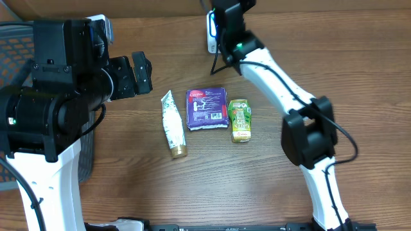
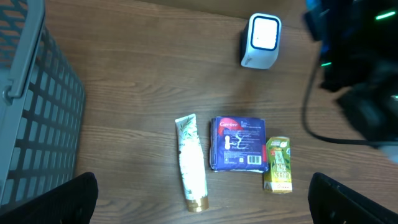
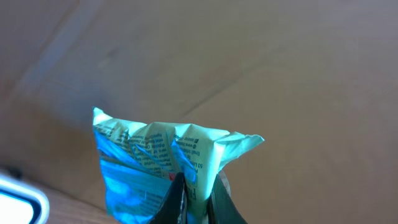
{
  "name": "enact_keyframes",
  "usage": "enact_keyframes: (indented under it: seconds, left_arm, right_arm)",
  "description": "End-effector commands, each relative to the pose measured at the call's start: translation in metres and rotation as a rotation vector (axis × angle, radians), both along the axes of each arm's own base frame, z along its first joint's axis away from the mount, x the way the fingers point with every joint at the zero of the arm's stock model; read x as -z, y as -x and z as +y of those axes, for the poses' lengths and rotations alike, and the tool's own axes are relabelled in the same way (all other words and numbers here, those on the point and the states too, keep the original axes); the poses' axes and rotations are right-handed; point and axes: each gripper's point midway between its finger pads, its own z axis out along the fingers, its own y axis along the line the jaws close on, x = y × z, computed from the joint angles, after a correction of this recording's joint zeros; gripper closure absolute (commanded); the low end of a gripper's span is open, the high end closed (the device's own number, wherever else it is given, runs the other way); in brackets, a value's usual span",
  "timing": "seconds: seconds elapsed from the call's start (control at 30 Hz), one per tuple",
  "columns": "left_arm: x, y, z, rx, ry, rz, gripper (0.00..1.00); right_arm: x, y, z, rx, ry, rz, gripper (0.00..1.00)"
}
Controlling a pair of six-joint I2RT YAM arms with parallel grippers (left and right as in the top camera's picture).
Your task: Scan the item barcode
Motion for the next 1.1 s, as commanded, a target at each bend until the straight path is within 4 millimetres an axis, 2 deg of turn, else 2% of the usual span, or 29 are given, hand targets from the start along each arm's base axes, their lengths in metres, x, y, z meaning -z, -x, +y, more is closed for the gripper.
enact_keyframes:
  seconds: [0.0, 0.2, 0.43, 0.63, 0.9, 1.0, 1.07]
  left_arm:
    - [0.000, -0.002, 0.002, 0.002, -0.017, -0.003, 0.00]
    - [0.000, -0.002, 0.002, 0.002, -0.017, -0.003, 0.00]
    - [0.000, -0.002, 0.002, 0.002, -0.017, -0.003, 0.00]
    - [0.000, -0.002, 0.002, 0.002, -0.017, -0.003, 0.00]
    - [0.000, -0.002, 0.002, 0.002, -0.017, -0.003, 0.00]
    - [0.000, -0.002, 0.002, 0.002, -0.017, -0.003, 0.00]
    - [0.000, -0.002, 0.002, 0.002, -0.017, -0.003, 0.00]
  right_arm:
    - [0.013, 0.002, 0.015, -0.011, 0.185, 0.028, 0.96]
    - [0.043, 0.001, 0.029, -0.053, 0.222, 0.075, 0.96]
    - [0.047, 0.001, 0.032, -0.076, 0.275, 0.091, 0.96]
    - [0.059, 0.004, 0.031, -0.082, 0.305, 0.144, 0.96]
    - [0.062, 0.005, 0.030, -0.083, 0.309, 0.157, 0.96]
    - [0.052, 0.007, 0.027, -0.064, 0.289, 0.142, 0.96]
    - [0.036, 0.010, 0.025, -0.051, 0.226, 0.118, 0.96]
